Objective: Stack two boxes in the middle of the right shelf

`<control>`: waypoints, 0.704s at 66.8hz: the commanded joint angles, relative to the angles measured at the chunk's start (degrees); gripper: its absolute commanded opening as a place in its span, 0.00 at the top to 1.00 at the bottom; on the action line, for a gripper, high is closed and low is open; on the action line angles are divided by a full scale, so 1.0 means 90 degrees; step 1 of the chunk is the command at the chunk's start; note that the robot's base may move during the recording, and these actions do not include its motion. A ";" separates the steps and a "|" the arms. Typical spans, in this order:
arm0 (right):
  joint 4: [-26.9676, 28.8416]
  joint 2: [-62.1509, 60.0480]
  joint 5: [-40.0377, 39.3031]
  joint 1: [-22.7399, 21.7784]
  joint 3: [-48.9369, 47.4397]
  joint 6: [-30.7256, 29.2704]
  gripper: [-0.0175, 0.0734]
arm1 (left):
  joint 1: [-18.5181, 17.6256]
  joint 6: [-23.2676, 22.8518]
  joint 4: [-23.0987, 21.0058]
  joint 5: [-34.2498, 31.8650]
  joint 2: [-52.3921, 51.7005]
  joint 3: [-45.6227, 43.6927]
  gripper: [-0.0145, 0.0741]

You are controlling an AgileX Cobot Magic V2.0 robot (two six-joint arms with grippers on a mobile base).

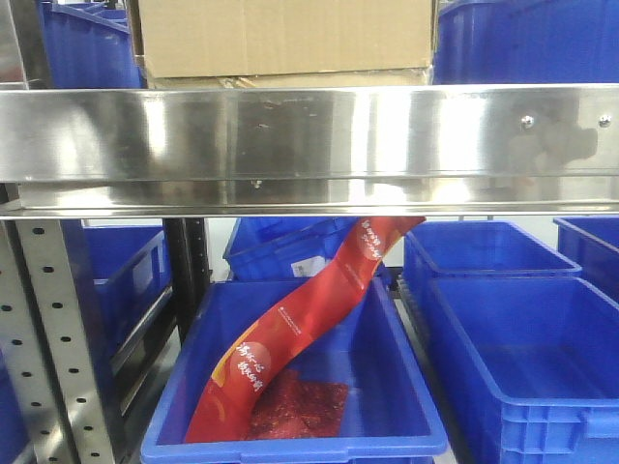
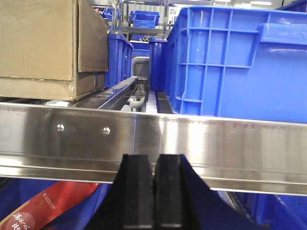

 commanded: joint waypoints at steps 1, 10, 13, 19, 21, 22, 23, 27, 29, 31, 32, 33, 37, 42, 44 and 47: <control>0.0014 -0.0025 -0.0153 -0.0026 0.0013 -0.0040 0.99 | 0.0182 0.0571 -0.0337 -0.0180 -0.0542 0.0603 0.96; 0.0014 -0.0025 -0.0153 -0.0026 0.0013 -0.0040 0.99 | 0.0510 0.0571 -0.0337 -0.0207 -0.1356 0.1477 0.96; 0.0014 -0.0025 -0.0153 -0.0026 0.0013 -0.0040 0.99 | 0.0590 0.0560 -0.0337 -0.0207 -0.1653 0.1736 0.96; 0.0014 -0.0025 -0.0153 -0.0026 0.0013 -0.0040 0.99 | 0.0648 0.0520 -0.0309 -0.0207 -0.2202 0.2121 0.96; 0.0014 -0.0025 -0.0153 -0.0026 0.0013 -0.0040 0.99 | 0.0648 0.0493 -0.0278 -0.0207 -0.2358 0.2242 0.96; 0.0014 -0.0025 -0.0153 -0.0026 0.0013 -0.0040 0.99 | 0.0648 0.0450 -0.0247 -0.0207 -0.2417 0.2285 0.96; 0.0014 -0.0025 -0.0153 -0.0026 0.0013 -0.0040 0.99 | 0.0648 0.0328 -0.0194 -0.0207 -0.2417 0.2345 0.96; 0.0014 -0.0025 -0.0153 -0.0026 0.0013 -0.0040 0.99 | 0.0648 -0.0197 0.0198 -0.0382 -0.2417 0.2419 0.96; 0.0014 -0.0025 -0.0153 -0.0026 0.0013 -0.0040 0.99 | 0.0648 -0.0393 0.0326 -0.0456 -0.2417 0.2419 0.96; 0.0014 -0.0025 -0.0153 -0.0026 0.0013 -0.0040 0.99 | 0.0648 -0.0453 0.0344 -0.0499 -0.2417 0.2419 0.96; 0.0014 -0.0025 -0.0153 -0.0026 0.0013 -0.0040 0.99 | 0.0648 -0.0453 0.0344 -0.0391 -0.2417 0.2419 0.96; 0.0014 -0.0025 -0.0153 -0.0026 0.0013 -0.0040 0.99 | 0.0648 -0.0453 0.0358 -0.0377 -0.2417 0.2419 0.96; 0.0014 -0.0025 -0.0153 -0.0026 0.0013 -0.0040 0.99 | 0.0648 -0.0453 0.0371 -0.0406 -0.2417 0.2419 0.96; 0.0014 -0.0025 -0.0153 -0.0026 0.0013 -0.0040 0.99 | 0.0648 -0.0453 0.0371 -0.0433 -0.2417 0.2419 0.96; 0.0014 -0.0025 -0.0153 -0.0026 0.0013 -0.0040 0.99 | 0.0648 -0.0441 0.0351 -0.0446 -0.2417 0.2419 0.96; 0.0014 -0.0025 -0.0153 -0.0026 0.0013 -0.0040 0.99 | 0.0648 -0.0441 0.0340 -0.0475 -0.2417 0.2419 0.96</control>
